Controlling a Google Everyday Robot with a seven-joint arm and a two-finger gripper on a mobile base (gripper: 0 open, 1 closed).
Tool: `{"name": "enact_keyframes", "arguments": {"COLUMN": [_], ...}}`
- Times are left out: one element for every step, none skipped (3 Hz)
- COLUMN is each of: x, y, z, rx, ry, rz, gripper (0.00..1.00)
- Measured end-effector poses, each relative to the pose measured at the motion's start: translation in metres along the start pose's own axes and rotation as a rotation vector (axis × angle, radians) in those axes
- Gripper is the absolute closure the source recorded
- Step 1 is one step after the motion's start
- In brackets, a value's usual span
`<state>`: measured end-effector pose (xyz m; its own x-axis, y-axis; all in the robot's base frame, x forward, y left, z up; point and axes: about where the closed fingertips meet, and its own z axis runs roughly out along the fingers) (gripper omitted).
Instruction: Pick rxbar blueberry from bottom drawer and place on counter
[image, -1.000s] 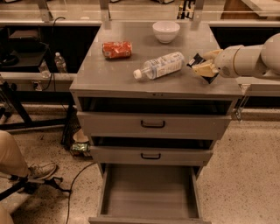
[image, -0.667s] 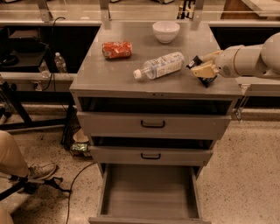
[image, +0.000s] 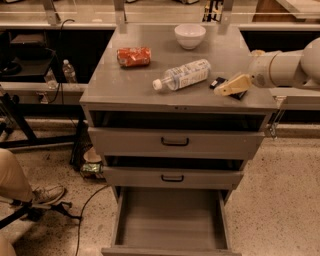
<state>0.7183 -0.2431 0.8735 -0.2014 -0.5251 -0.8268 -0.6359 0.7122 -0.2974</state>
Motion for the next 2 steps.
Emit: {"name": "enact_keyframes", "arguments": {"x": [-0.003,0.003], "y": [-0.015,-0.046], "z": [-0.017,-0.057], "rx": [0.048,0.145], "ry": [-0.023,-0.059], "rz": [0.013,0.059], "gripper": [0.00,0.00]}}
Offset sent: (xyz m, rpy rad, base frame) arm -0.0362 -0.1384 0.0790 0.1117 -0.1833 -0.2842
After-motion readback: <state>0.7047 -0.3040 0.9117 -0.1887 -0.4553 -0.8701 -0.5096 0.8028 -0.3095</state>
